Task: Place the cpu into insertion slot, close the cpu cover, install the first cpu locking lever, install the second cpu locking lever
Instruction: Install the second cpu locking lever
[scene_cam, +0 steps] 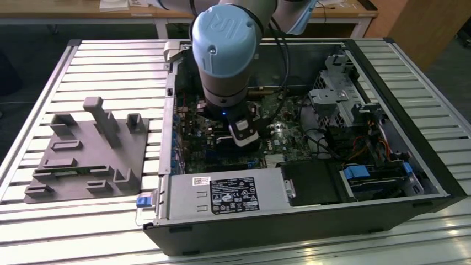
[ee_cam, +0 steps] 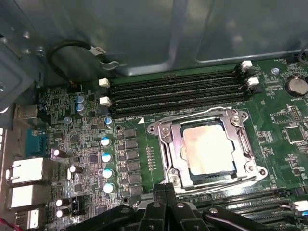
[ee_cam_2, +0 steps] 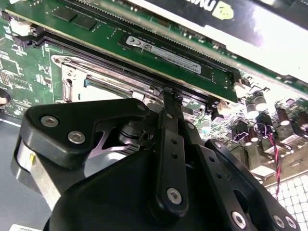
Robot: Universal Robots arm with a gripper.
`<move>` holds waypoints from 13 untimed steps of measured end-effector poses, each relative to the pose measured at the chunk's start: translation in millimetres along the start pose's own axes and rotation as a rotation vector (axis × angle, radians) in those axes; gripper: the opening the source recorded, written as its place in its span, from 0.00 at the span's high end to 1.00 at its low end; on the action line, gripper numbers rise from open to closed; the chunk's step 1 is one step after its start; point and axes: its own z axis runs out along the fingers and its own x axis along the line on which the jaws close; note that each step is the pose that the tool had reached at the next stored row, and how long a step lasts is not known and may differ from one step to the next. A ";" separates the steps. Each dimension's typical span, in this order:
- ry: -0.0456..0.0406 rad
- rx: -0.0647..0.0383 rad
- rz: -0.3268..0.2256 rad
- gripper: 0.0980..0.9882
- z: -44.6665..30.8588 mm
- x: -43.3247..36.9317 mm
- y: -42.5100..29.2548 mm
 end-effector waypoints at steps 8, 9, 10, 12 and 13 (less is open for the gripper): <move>0.0002 -0.001 0.000 0.99 3.8 0.8 -1.6; 0.0001 -0.001 0.000 0.99 3.8 1.0 -1.7; 0.0001 -0.001 0.000 0.99 3.8 1.2 -1.7; 0.0002 -0.001 0.000 0.99 3.8 1.3 -1.7; 0.0002 -0.001 0.000 0.99 3.8 1.4 -1.7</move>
